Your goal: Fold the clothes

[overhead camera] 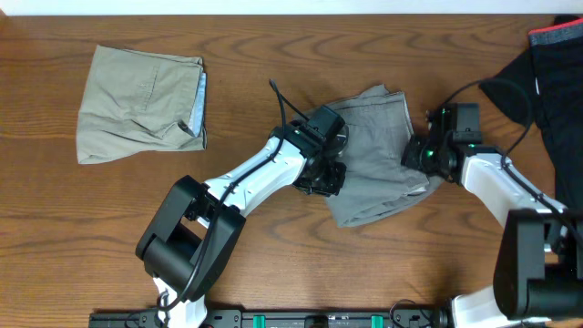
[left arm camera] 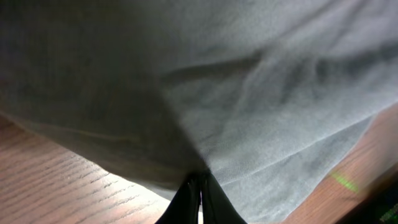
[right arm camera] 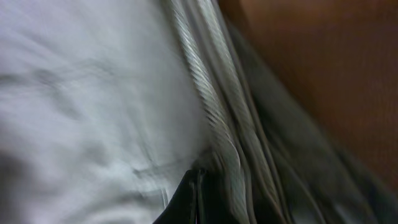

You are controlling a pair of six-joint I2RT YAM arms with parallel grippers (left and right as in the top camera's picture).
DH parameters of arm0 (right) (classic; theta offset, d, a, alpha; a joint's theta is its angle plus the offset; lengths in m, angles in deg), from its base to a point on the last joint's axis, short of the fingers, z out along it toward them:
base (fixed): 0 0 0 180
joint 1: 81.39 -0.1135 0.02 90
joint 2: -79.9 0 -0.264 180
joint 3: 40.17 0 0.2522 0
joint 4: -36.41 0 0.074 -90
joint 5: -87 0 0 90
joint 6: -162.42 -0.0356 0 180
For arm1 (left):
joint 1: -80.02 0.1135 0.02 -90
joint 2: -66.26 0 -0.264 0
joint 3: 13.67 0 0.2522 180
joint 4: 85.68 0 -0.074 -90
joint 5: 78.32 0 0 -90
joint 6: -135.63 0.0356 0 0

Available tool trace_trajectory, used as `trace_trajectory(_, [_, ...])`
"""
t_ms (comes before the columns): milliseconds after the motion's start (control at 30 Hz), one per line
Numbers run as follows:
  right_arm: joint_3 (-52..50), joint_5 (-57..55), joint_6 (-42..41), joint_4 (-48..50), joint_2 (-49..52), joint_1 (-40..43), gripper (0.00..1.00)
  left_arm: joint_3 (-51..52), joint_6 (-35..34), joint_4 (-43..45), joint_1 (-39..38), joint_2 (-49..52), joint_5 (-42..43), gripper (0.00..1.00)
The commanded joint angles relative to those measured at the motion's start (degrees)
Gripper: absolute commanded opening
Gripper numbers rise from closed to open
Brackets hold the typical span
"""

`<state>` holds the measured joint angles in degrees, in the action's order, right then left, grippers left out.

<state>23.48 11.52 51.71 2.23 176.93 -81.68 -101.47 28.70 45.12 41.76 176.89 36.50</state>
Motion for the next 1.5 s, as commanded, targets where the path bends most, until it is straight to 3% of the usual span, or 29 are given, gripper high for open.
trace_trajectory(0, [-0.17, -2.32, -0.35, -3.67, 1.46, -0.11, 0.01, -0.07, 1.03, 1.44, 1.29, 1.16, -1.53, 0.08])
trace_trajectory(200, [-0.17, -1.95, -0.94, -11.72, 1.49, -0.28, 0.01, -0.07, 0.96, 10.36, 4.81, 5.55, -1.18, 0.09])
trace_trajectory(433, [-0.17, -0.42, -1.14, -18.01, 1.49, -3.91, 0.01, -0.24, -2.01, 16.72, 10.78, 13.33, 5.84, 0.07])
trace_trajectory(667, [-0.17, 5.05, -1.07, -17.03, 1.49, -12.09, 0.01, -3.04, -2.01, 26.45, 17.7, 13.46, 6.32, 0.07])
trace_trajectory(800, [-0.17, 5.29, -1.92, -12.87, 1.18, -16.61, 0.01, -8.74, -1.7, 26.86, 20.57, 13.38, 13.66, 0.07])
trace_trajectory(933, [-0.11, 8.46, -3.43, -6.75, -1.75, -16.37, 0.01, -14.38, 1.09, 19.96, 22.56, 12.24, 15.91, 0.08])
trace_trajectory(1033, [-0.04, 7.91, -3.19, -2.49, -4.98, -14.6, 0.01, -17.05, 5.14, 11.93, 23.54, 10.21, 15.63, 0.17])
trace_trajectory(1067, [-0.04, 7.02, -3.21, -0.81, -6.19, -13.75, 0.01, -17.4, 6.05, 9.44, 23.76, 9.42, 15.63, 0.25])
trace_trajectory(1133, [-0.04, 4.83, -1.64, 1.95, -7.54, -12.48, 0.02, -17.38, 7.13, 5.18, 23.78, 7.78, 15.65, 0.32])
trace_trajectory(1300, [-0.04, -7.48, -0.81, 6.01, -6.97, -9.55, 0.01, -17.38, 10.08, -8.98, 21.49, 5.97, 15.69, 0.32])
trace_trajectory(1467, [-0.04, -10.78, 0.07, 7.26, -3.04, -5.79, 0.01, -15.47, 13.51, -18.21, 16.04, 5.99, 11.91, 0.32])
